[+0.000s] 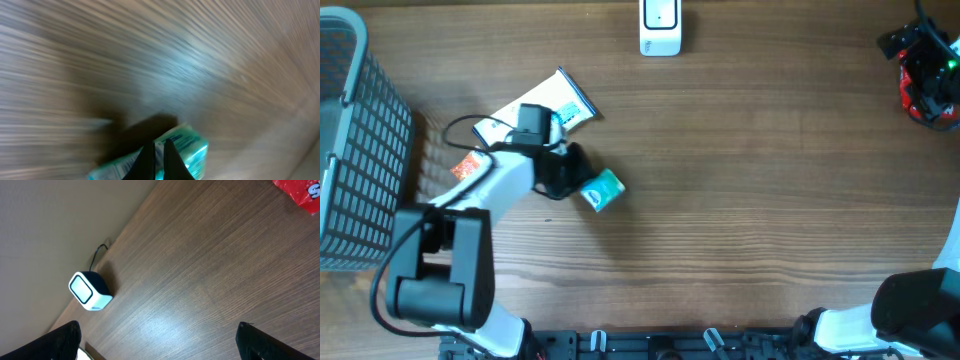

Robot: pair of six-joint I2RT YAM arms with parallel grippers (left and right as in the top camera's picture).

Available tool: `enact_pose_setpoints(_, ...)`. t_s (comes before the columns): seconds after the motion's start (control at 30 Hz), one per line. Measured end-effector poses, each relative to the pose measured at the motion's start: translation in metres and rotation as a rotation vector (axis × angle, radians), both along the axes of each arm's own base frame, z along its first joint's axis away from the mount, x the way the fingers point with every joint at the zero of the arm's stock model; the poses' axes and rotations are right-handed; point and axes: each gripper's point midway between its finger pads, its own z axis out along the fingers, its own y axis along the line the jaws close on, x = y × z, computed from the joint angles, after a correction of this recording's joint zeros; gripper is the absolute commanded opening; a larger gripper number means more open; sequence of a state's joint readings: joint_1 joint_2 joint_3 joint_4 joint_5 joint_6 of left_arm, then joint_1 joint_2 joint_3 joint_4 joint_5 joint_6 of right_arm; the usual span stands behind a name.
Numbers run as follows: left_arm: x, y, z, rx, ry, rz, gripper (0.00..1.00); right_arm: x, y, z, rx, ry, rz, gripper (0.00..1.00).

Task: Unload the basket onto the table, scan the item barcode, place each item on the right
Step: 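Lift the green tissue pack and set it down toward table center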

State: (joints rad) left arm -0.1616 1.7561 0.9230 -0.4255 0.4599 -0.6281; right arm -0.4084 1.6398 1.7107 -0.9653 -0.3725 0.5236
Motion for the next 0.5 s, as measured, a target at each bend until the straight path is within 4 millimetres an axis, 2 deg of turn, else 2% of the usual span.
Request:
enact_pose_setpoints(0.27,-0.016,-0.078,0.009,-0.069,0.001,-0.060,0.04,0.000,0.000,0.000,0.000,0.000,0.000,1.00)
enact_pose_setpoints(0.33,-0.020,-0.089,0.011,-0.078,-0.008,-0.081,0.04,0.000,0.000,0.000,0.000,0.000,0.000,1.00)
enact_pose_setpoints(0.4,-0.021,-0.091,0.010,-0.077,-0.006,-0.088,0.04,0.000,0.000,0.000,0.000,0.000,0.000,1.00)
enact_pose_setpoints(0.5,-0.021,-0.076,0.009,-0.057,0.034,-0.059,0.04,0.000,0.000,0.000,0.000,0.000,0.000,1.00)
